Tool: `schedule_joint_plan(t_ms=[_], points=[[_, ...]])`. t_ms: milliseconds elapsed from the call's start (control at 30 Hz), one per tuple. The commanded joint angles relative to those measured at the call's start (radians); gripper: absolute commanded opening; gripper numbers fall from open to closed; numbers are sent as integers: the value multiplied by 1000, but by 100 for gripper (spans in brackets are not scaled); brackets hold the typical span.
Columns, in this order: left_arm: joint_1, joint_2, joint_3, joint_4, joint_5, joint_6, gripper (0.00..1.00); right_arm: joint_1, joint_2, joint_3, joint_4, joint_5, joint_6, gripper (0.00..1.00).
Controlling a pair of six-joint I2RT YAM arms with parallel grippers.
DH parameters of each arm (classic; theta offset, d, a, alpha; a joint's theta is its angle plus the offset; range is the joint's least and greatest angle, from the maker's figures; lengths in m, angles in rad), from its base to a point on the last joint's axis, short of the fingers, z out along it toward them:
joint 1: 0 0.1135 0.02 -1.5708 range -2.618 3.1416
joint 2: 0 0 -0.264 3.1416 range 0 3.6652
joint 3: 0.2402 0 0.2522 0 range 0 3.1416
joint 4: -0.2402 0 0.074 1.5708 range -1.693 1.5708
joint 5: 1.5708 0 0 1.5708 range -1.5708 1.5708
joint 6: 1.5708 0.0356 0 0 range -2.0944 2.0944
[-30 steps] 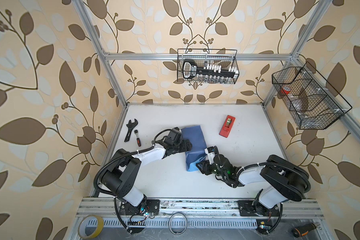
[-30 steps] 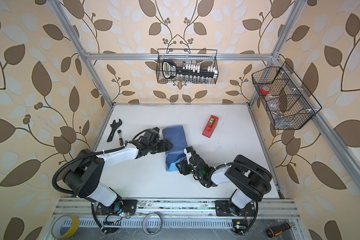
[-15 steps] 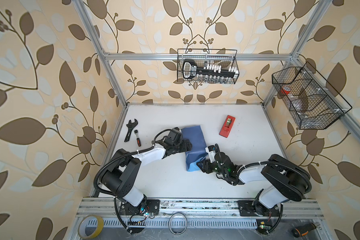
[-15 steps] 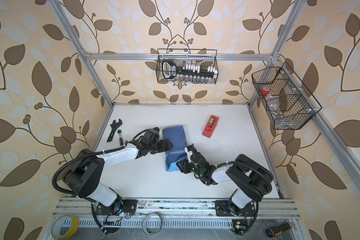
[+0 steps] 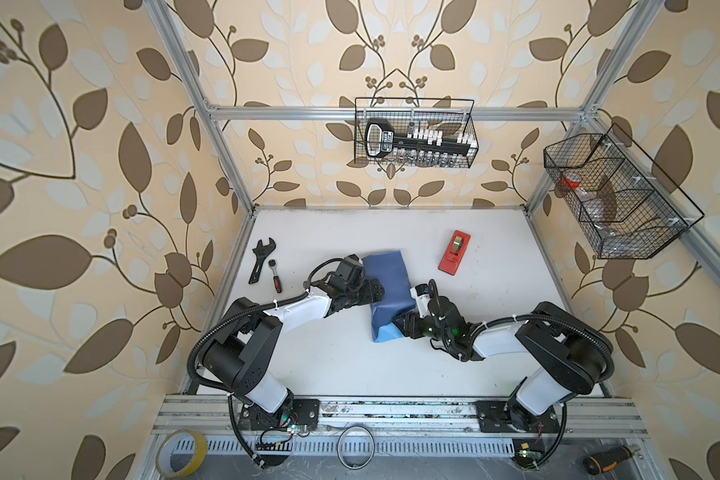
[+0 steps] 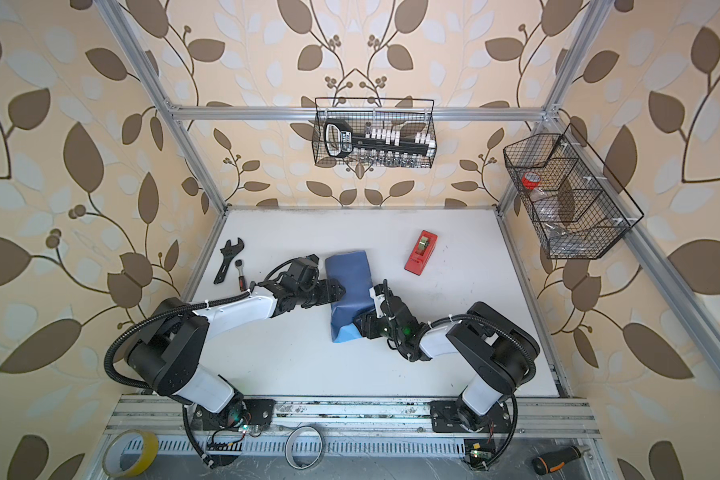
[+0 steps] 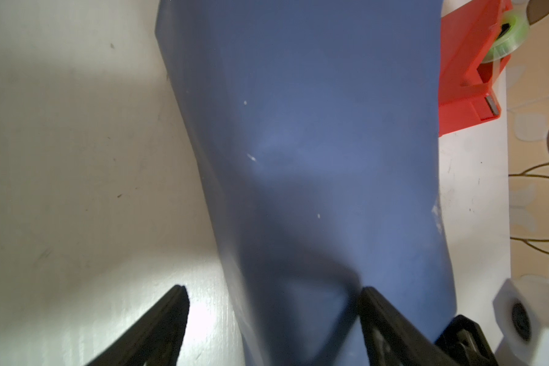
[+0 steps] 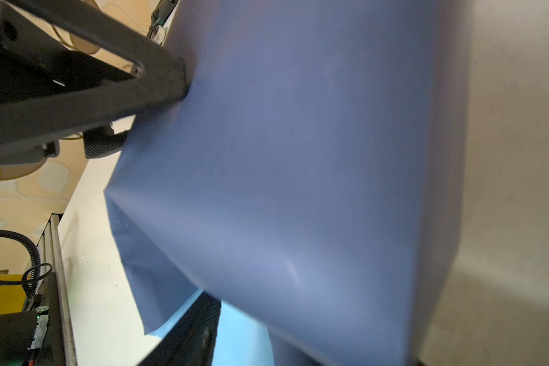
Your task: Wrap the gift box in paper
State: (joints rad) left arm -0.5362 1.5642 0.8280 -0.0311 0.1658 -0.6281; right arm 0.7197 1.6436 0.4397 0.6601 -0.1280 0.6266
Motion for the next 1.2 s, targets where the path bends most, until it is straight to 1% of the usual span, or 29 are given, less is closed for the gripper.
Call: schedule_joint_plan(t_ms=[0,400,467,667,833,933,1167], points=[[-2,24,-35,-95,-22,11,85,-12,30,5,-34,-6,-8,63],[-2,23,-33,-97,-22,13,85,-13,-128,-11,-120,17,-35,65],[-2,23,-33,-96,-23,13,85,-15,-124,-3,-127,22,-42,65],[-2,22,-33,-96,-20,13,85,-28,-43,22,-103,13,-49,65],[-2,23,-32,-98,-20,15,85,-29,4,13,-60,-13,-28,64],[-2,22,-32,-98,-19,14,85,-13,7,-13,-38,-25,-15,64],[-2,24,-33,-96,-19,13,85,37,-28,-47,-56,-19,-5,63]])
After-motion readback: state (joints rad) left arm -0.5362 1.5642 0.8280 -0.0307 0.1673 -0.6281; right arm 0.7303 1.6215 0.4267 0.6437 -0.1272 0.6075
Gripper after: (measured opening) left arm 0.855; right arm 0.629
